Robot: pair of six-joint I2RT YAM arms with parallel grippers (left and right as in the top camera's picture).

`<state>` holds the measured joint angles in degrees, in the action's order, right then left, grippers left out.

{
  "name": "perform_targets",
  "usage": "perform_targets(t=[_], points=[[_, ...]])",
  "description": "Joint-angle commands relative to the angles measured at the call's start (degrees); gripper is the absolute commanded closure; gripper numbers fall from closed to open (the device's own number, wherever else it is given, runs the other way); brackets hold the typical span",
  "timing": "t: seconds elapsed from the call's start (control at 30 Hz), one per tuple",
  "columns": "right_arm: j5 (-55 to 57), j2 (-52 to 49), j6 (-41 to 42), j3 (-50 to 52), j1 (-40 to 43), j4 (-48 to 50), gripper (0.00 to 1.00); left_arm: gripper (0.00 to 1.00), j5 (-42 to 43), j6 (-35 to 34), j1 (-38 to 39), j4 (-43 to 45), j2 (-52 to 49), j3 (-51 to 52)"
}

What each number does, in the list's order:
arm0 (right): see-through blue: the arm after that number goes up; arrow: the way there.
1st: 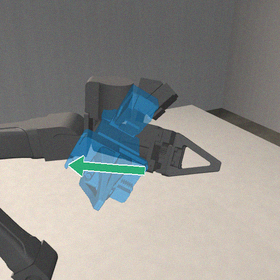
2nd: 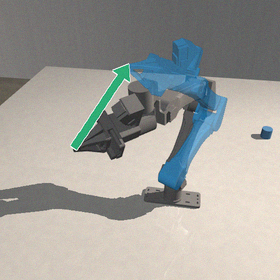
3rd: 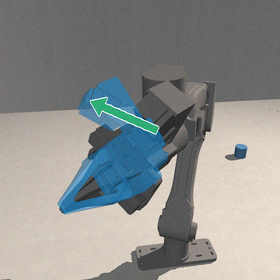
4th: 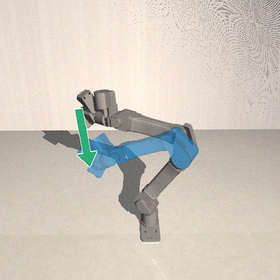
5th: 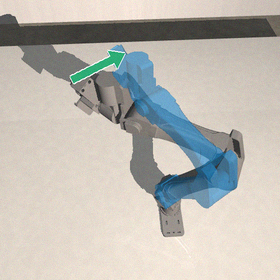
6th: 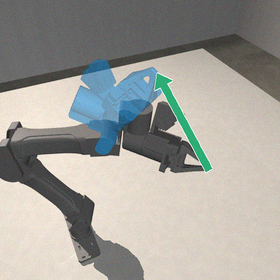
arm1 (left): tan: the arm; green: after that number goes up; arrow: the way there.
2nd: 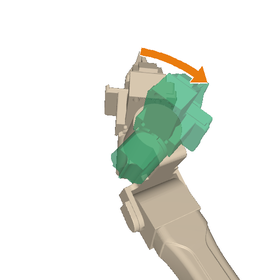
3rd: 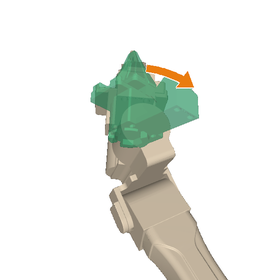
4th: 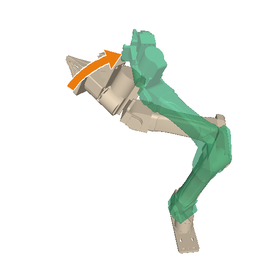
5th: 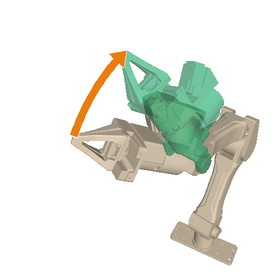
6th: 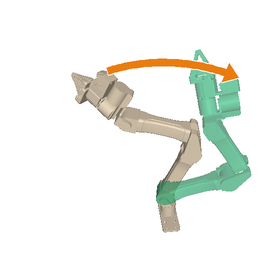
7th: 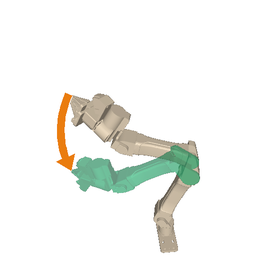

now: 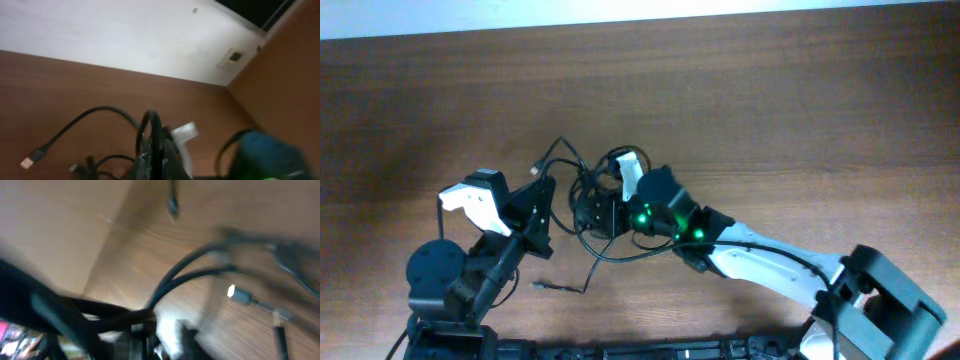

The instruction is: Untangle cables

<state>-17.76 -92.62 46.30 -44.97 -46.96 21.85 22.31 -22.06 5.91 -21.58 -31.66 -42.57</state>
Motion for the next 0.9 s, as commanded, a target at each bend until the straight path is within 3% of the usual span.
perform_targets(t=[0.0, 0.17, 0.3, 0.43, 0.47, 0.53, 0.63, 0.77, 0.87], points=[[9.38, 0.24, -0.48, -0.35, 5.86, -7.89, 0.96, 1.00, 1.86, -1.03, -0.42, 3.58, 0.57, -1.88], [4.33, 7.82, -16.55, -0.35, 26.58, -28.74, 0.95, 1.00, -5.57, -1.05, -5.14, 3.96, 0.57, -2.14], [2.73, 11.39, -20.41, -0.35, 41.18, -35.87, 0.90, 1.00, -11.65, -1.05, -8.61, 3.96, 0.57, -2.14], [2.75, 11.37, -20.39, -0.35, 47.69, -38.97, 0.69, 1.00, -11.98, -1.07, -10.03, 3.96, 0.57, -2.14], [2.25, 11.37, -20.39, -0.35, 48.22, -39.78, 0.65, 1.00, -12.17, -1.14, -10.05, 3.93, 0.57, -2.14], [-9.44, 11.37, -20.70, -0.35, 47.12, -40.48, 0.49, 1.00, -6.99, -2.12, -10.05, 3.48, 0.44, -2.12], [-16.52, 11.37, -22.10, -0.35, 40.89, -40.24, 0.38, 1.00, 1.84, -2.10, -10.05, 3.30, -1.07, -2.12], [-16.06, 11.10, -22.10, -0.35, 28.04, -35.91, 0.36, 1.00, 10.56, -2.12, -10.03, 5.05, -6.51, -2.12], [-11.61, 10.16, -22.08, -0.35, 22.53, -33.00, 0.36, 1.00, 11.37, -2.12, -10.03, 5.03, -11.06, -2.12]])
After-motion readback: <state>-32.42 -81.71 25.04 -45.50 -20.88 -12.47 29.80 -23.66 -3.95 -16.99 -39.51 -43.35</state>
